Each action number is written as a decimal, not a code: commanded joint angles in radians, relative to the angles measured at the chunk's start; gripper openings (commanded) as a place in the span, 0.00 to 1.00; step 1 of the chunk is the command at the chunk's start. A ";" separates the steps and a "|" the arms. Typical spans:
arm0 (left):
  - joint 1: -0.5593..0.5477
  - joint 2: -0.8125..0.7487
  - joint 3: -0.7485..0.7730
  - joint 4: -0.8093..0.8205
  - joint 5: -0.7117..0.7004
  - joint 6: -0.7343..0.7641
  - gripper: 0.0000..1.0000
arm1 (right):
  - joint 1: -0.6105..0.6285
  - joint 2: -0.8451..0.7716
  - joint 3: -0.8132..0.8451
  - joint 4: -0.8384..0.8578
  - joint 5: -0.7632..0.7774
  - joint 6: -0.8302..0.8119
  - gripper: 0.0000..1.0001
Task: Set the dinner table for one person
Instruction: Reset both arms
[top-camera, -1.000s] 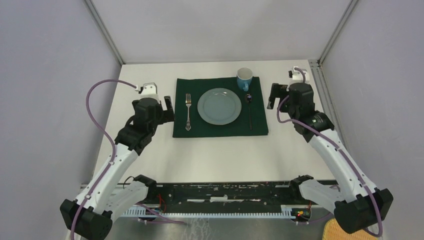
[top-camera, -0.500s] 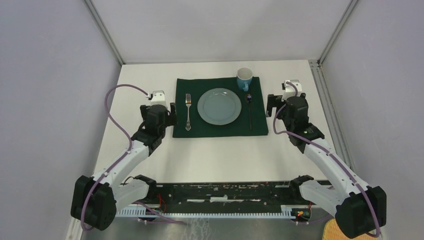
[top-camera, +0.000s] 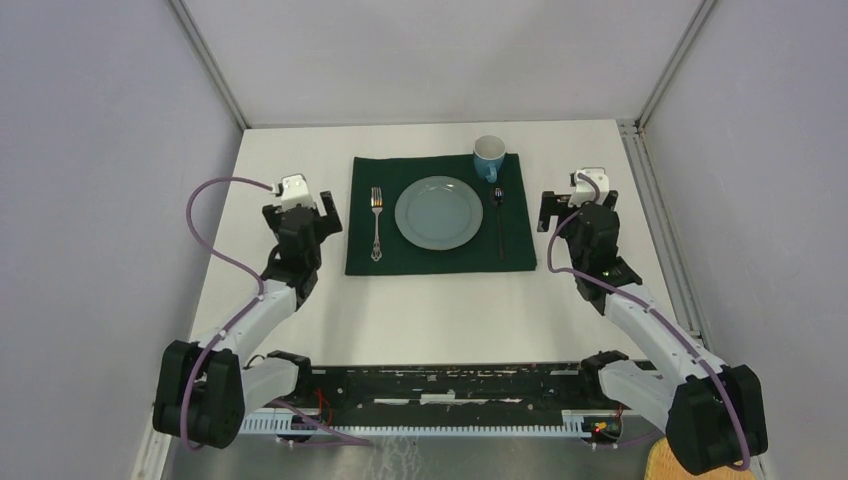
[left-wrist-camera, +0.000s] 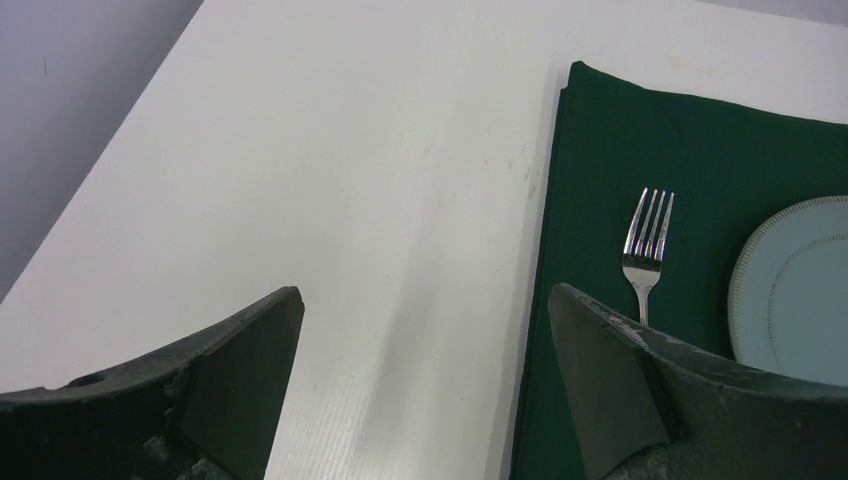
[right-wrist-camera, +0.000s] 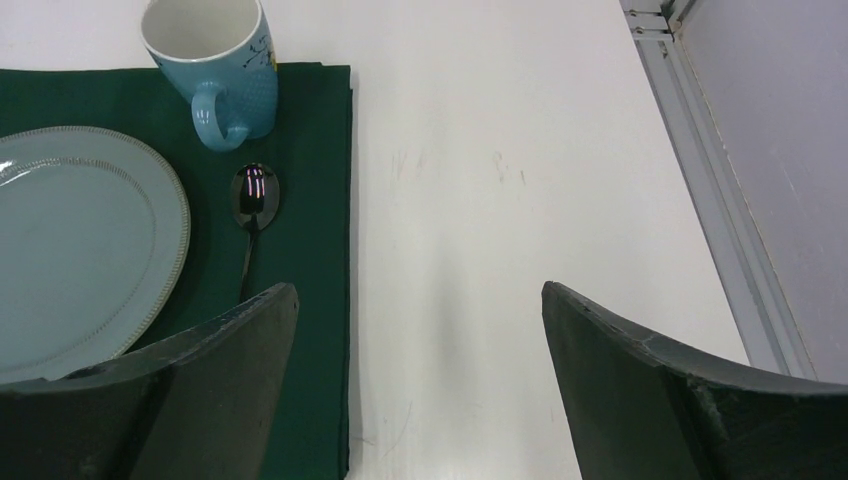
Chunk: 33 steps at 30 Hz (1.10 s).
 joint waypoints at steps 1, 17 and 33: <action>0.006 -0.062 -0.080 0.195 -0.037 0.066 1.00 | -0.030 0.063 0.006 0.119 -0.049 0.028 0.98; 0.119 0.122 -0.148 0.382 0.229 0.079 1.00 | -0.177 0.233 -0.069 0.368 -0.179 0.086 0.98; 0.203 0.270 -0.218 0.607 0.256 0.041 1.00 | -0.218 0.341 -0.107 0.530 -0.195 0.097 0.98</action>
